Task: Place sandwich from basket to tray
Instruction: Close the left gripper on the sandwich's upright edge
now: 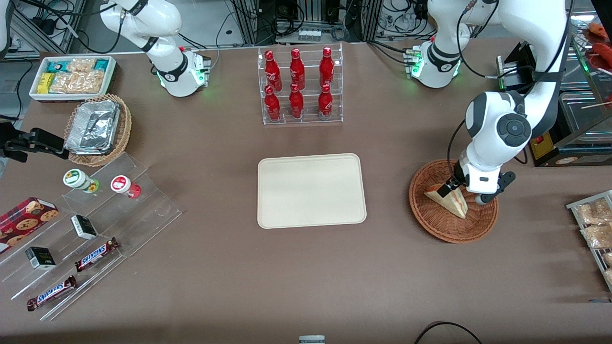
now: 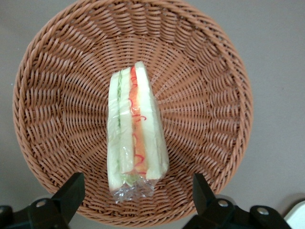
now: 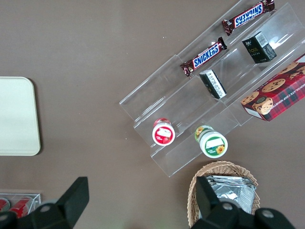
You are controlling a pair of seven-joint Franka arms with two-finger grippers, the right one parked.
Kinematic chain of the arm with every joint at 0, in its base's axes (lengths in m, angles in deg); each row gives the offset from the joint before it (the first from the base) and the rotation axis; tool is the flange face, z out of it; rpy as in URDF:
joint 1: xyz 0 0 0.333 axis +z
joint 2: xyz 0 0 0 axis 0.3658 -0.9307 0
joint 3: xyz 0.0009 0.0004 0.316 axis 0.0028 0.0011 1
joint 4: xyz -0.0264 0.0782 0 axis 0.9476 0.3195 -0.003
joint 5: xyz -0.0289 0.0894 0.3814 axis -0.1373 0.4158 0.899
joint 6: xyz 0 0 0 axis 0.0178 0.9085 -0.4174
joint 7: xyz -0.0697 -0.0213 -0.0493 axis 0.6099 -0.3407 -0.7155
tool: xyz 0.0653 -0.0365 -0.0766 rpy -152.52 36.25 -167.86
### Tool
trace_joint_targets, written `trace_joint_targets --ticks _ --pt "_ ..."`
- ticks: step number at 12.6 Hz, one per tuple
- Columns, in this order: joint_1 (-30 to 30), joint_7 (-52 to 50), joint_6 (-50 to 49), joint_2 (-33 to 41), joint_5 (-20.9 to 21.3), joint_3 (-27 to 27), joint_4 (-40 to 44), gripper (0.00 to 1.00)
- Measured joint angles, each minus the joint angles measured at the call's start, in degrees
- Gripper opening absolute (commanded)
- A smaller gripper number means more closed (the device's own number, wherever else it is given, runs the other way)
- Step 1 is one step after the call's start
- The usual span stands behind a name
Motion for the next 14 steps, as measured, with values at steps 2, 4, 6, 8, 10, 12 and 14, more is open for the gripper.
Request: trace_joint_targets --ticks 2,4,6,8,10,12,14 --pt "0.10 0.00 0.47 -0.82 0.02 0.20 -0.44 1.00" --pt "0.17 0.00 2.15 -2.06 0.03 0.31 -0.68 1.00" --pt "0.26 0.00 3.83 -3.73 0.04 0.38 -0.77 1.00" --pt "0.36 0.00 5.47 -5.25 0.04 0.39 -0.79 0.66" --pt "0.47 -0.01 5.79 -5.88 0.04 0.40 -0.79 0.05" --pt "0.53 -0.01 5.81 -5.87 0.04 0.56 -0.77 0.00" --pt "0.53 -0.01 5.80 -5.79 0.04 0.67 -0.56 0.00"
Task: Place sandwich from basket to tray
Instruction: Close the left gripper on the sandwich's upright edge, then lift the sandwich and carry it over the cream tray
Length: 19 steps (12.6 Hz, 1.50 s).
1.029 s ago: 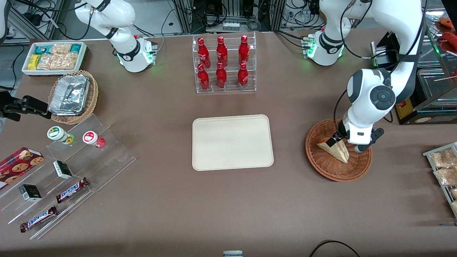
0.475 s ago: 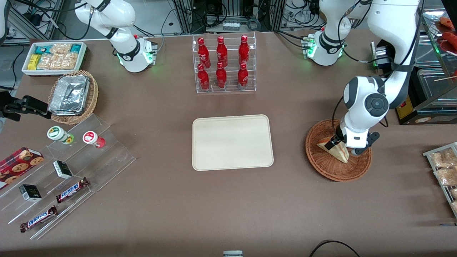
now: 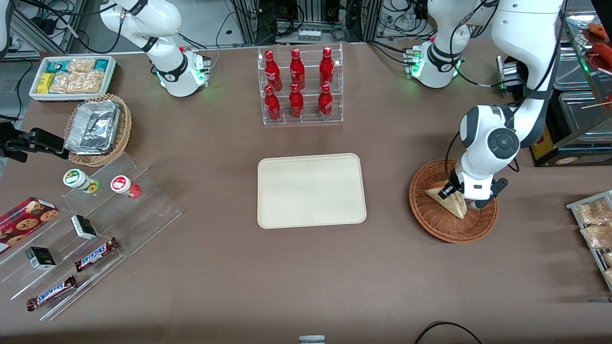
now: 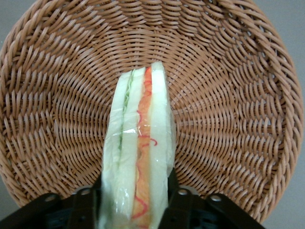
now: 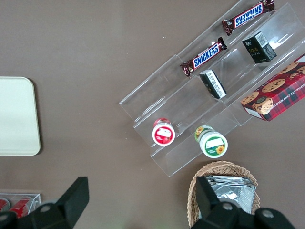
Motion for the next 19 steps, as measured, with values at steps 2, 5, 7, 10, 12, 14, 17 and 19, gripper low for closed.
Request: trace_joint_targets --ticks 2,5,7,10,12,14,17,19 --pt "0.00 0.00 -1.46 0.48 0.04 0.05 0.89 0.00" --pt "-0.03 0.16 -14.40 2.79 0.28 0.03 8.01 0.00" --pt "-0.23 0.36 -24.00 4.08 0.61 -0.39 14.73 0.00" --pt "-1.43 0.46 -32.90 4.55 0.75 -2.42 24.80 0.00" --pt "-3.61 1.89 -33.89 4.38 0.77 -4.11 28.74 0.00" --pt "-7.47 3.43 -33.99 3.18 0.77 -5.21 31.19 0.00" --pt "-14.24 3.59 -33.91 -0.77 0.76 -5.65 33.80 0.00" --pt "-17.60 3.60 -33.88 -4.78 0.73 -5.94 37.41 0.00"
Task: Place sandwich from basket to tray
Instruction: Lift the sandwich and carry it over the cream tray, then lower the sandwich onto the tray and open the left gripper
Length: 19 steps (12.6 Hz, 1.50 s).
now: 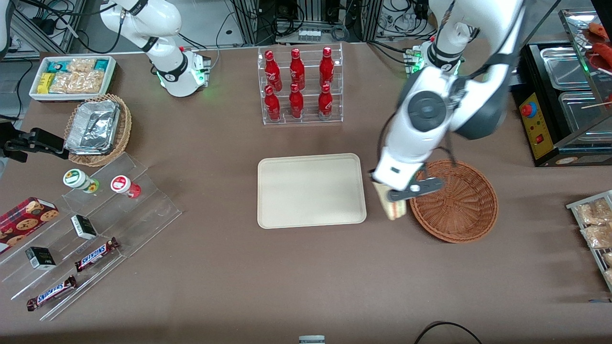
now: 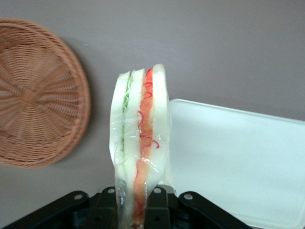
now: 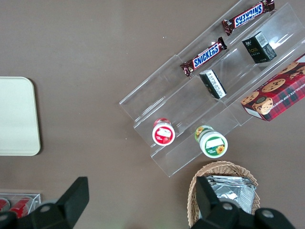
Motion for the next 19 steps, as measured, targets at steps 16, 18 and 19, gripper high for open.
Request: trace_joint_targets --ticks 16,18,19 --pt "-6.63 0.91 7.40 -22.29 2.89 -11.15 10.89 0.00" --pt "-6.83 0.88 8.69 -23.79 2.91 -11.14 10.91 0.00" --pt "-6.83 0.86 8.79 -24.12 2.91 -11.12 10.92 0.00"
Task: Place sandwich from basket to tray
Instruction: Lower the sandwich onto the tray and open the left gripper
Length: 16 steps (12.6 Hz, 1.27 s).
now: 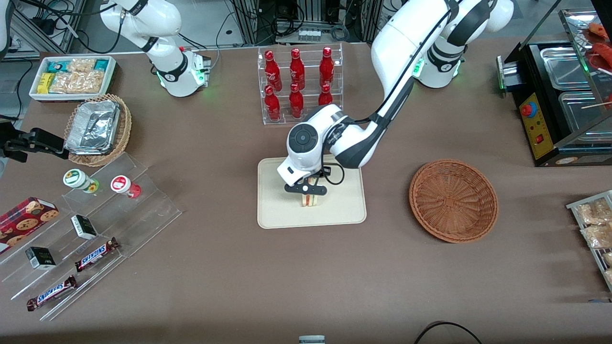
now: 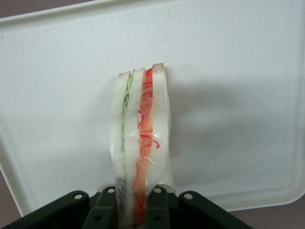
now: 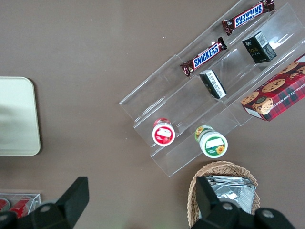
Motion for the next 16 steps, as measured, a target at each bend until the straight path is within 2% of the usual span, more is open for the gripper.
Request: trace_joint_targets --ticks 2,3,5,6,7,8,13,16 --pt "0.00 -0.59 0.00 -0.27 0.00 0.00 0.00 0.00" --pt "0.00 -1.15 0.00 -0.33 0.00 0.00 0.00 0.05" --pt "-0.15 -1.46 0.00 -0.47 0.00 -0.02 0.00 0.27" --pt "-0.30 -1.55 0.00 -0.57 0.00 -0.02 0.00 0.50" --pt "-0.40 -1.60 0.00 -0.66 0.00 -0.03 0.00 0.80" --pt "-0.44 -1.64 0.00 -0.70 0.00 -0.03 0.00 1.00" --pt "-0.30 -1.74 -0.01 -0.28 0.00 0.01 1.10 1.00" --pt "0.10 -2.23 -2.37 2.84 0.00 0.53 2.49 1.00"
